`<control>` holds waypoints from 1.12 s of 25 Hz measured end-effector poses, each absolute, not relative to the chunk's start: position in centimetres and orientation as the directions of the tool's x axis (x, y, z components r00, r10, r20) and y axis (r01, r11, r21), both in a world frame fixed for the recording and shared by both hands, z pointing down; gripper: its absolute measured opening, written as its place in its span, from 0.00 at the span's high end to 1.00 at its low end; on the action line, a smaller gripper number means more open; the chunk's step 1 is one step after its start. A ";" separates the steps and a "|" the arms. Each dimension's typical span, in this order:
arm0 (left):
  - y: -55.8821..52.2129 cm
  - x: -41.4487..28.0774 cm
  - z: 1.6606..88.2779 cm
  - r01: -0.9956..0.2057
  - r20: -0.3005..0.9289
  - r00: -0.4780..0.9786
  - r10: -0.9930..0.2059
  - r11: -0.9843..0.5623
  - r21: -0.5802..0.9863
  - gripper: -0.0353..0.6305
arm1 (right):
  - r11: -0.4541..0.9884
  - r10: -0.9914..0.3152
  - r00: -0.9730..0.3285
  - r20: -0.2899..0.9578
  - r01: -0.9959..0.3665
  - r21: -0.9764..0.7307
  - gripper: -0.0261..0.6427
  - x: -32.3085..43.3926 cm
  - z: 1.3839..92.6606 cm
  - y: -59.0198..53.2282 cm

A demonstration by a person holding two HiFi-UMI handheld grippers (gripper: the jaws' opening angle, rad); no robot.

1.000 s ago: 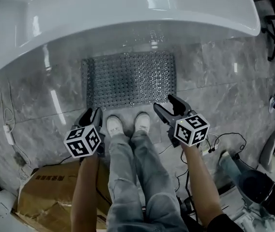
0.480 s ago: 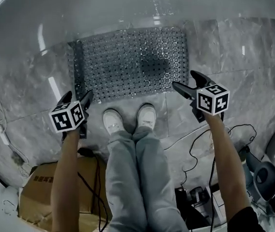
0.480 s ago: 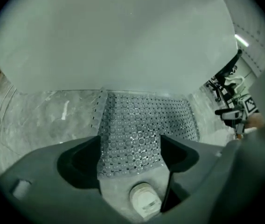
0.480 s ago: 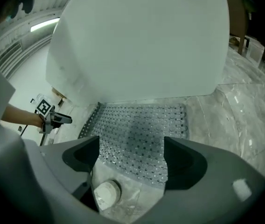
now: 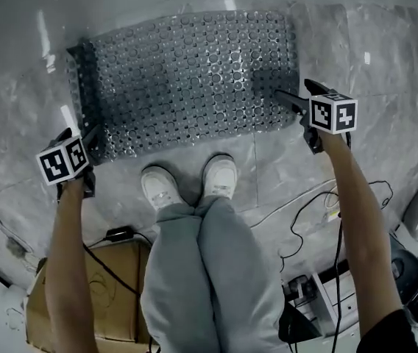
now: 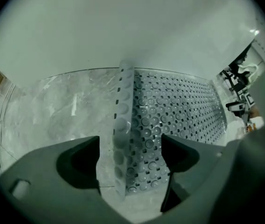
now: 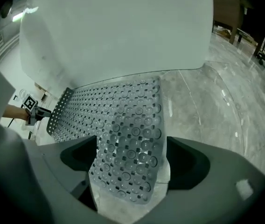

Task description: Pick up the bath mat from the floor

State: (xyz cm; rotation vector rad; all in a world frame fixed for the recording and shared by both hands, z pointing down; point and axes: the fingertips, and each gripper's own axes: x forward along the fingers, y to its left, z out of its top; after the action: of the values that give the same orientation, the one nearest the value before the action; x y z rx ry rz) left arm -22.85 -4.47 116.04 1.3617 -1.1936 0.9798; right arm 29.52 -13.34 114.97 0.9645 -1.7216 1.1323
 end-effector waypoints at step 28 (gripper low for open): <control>-6.0 -20.8 119.5 -0.983 0.982 0.179 -0.064 0.032 0.182 0.84 | 0.317 -0.042 -0.211 0.976 -0.930 -0.188 0.92 28.4 121.0 -15.1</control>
State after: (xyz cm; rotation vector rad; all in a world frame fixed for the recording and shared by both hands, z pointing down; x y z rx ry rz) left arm -20.76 -6.01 119.51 1.3064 -1.1353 1.0175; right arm 28.41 -15.11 120.98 0.9195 -1.5463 1.0735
